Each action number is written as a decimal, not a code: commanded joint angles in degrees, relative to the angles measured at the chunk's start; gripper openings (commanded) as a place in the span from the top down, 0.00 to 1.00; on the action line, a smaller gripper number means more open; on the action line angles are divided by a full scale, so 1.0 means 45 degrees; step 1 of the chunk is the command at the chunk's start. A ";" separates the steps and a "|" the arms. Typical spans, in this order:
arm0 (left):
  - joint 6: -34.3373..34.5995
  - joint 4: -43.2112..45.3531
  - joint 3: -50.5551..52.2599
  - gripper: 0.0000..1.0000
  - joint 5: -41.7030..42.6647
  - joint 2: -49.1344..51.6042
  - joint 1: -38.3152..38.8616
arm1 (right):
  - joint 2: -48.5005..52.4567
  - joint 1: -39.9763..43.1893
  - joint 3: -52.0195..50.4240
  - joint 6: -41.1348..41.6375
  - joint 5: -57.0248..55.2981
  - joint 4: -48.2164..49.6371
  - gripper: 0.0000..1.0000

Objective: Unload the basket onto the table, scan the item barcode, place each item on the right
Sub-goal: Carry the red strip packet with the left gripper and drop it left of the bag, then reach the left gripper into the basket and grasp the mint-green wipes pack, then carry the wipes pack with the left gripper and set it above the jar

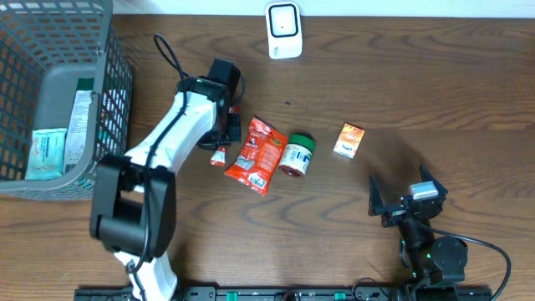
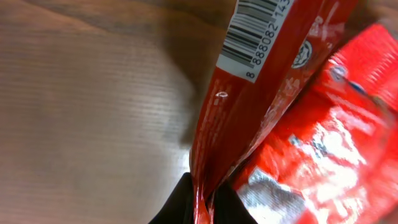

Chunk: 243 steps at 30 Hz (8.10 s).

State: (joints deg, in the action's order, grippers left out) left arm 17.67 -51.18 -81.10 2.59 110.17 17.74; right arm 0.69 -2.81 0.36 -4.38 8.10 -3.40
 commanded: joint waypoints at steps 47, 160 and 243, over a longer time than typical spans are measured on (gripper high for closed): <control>-0.3177 -0.0316 -0.2851 0.07 -0.3827 -0.0942 -1.0671 | -0.0053 0.0141 -0.0010 0.0112 -0.0019 -0.0044 0.01; -0.3424 -0.2438 -0.4187 0.65 -0.0160 0.2157 -1.0564 | -0.0053 0.0141 -0.0010 0.0112 -0.0019 -0.0044 0.01; -0.0146 0.4007 0.1831 0.93 1.4275 -1.0472 -0.8116 | -0.0053 0.0141 -0.0010 0.0112 -0.0019 -0.0044 0.01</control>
State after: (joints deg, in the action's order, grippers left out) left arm 16.29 -32.77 -71.83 47.07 58.28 -22.61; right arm 0.69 -2.81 0.36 -4.38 8.08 -3.40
